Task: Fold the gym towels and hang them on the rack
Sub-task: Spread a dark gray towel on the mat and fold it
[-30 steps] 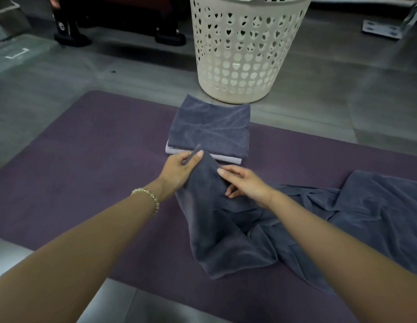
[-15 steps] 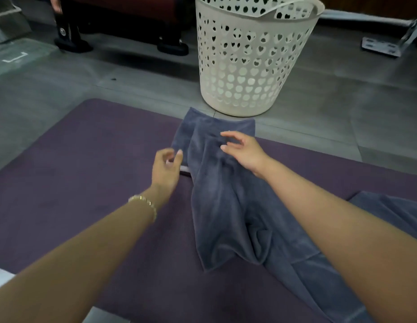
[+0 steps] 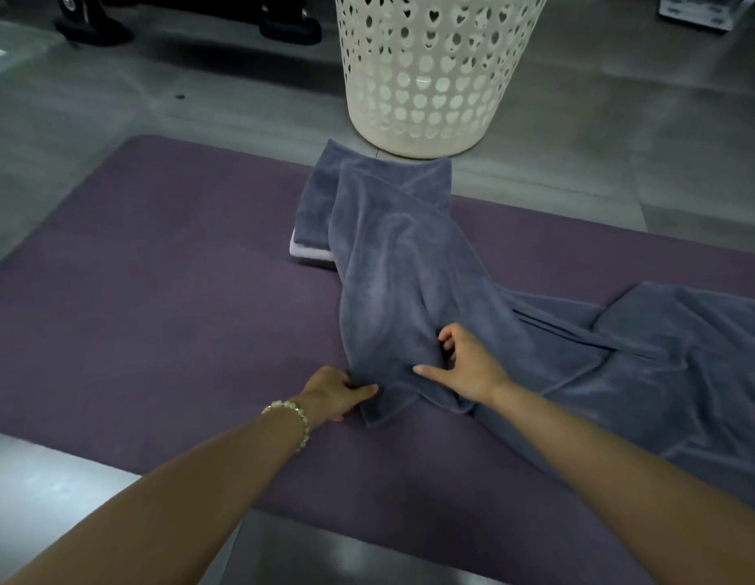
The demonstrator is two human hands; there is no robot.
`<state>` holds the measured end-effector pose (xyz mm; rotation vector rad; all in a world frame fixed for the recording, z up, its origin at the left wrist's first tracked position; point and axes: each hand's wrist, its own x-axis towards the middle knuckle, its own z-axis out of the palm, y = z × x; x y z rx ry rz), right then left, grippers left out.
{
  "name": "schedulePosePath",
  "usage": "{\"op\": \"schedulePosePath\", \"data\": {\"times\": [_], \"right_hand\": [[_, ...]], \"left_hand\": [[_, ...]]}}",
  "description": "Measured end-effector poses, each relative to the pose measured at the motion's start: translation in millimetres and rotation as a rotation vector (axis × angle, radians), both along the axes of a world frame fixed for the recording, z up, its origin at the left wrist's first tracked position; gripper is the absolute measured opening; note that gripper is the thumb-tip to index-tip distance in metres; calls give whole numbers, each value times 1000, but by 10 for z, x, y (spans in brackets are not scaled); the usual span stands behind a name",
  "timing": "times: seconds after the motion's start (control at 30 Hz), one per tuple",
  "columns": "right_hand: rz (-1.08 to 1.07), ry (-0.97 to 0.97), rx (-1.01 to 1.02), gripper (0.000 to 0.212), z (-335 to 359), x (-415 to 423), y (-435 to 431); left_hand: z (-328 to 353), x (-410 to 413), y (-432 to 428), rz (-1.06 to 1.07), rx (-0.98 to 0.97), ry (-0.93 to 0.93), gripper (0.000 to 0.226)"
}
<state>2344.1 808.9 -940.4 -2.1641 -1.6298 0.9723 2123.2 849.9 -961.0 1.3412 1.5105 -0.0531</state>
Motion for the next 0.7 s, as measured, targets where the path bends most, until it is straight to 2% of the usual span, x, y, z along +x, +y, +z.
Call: {"op": "schedulePosePath", "data": {"times": [0.07, 0.1, 0.17, 0.2, 0.23, 0.33, 0.4, 0.47, 0.57, 0.7], "right_hand": [[59, -169, -92, 60, 61, 2, -5], [106, -258, -156, 56, 84, 8, -7], [166, -336, -230, 37, 87, 7, -20], [160, -290, -227, 30, 98, -24, -31], [121, -158, -212, 27, 98, -75, -45], [4, 405, -308, 26, 205, -379, -87], [76, 554, -423, 36, 268, -582, -80], [144, 585, -439, 37, 273, -746, -53], [193, 517, -337, 30, 178, -858, -9], [374, 199, -175, 34, 25, -725, -65]], "left_hand": [[-8, 38, -96, -18, 4, 71, 34], [-1, 64, -128, 13, -6, 43, 33], [59, 119, -150, 209, -16, -132, 32], [107, 120, -129, 345, 7, -232, 31], [172, 95, -88, 475, 48, -309, 28], [399, -220, 63, 749, 224, -390, 22], [485, -530, 104, 794, 361, -302, 23], [472, -856, 26, 738, 470, -122, 24], [341, -1266, -178, 759, 471, 17, 24], [282, -1434, -388, 822, 320, -214, 24]]}}
